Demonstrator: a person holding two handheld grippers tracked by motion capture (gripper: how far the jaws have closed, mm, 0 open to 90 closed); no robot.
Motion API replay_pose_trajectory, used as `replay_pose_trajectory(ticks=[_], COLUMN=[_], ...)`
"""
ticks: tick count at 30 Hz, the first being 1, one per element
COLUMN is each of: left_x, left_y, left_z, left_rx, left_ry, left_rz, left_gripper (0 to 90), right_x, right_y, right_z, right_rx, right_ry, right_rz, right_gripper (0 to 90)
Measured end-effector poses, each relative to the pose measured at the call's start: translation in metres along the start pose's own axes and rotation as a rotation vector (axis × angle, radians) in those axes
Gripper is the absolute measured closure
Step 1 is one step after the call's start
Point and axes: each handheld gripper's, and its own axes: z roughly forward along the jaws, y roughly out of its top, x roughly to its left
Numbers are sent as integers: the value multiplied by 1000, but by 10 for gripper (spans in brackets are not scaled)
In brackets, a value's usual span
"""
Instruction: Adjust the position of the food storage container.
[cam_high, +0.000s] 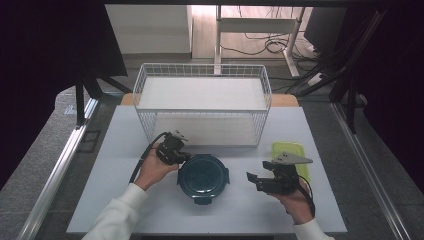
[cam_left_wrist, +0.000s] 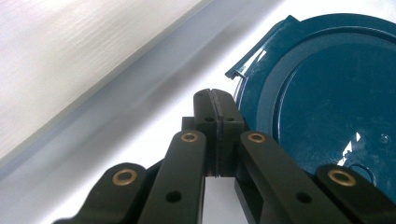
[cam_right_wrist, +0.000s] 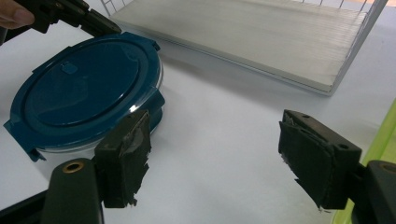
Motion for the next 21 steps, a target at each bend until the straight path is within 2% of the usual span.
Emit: replay_pose_trajectory(ticks=[10, 21], left_x=[-8, -12], left_y=[3, 7], left_z=[2, 6], left_rx=[12, 14], left_ry=[-11, -45], left_rz=[19, 30], left_gripper=[900, 900], right_x=[1, -1], right_y=[0, 0], right_z=[1, 0], right_rx=[4, 2], right_ry=[3, 0], right_rz=[-2, 3], right_gripper=[250, 250])
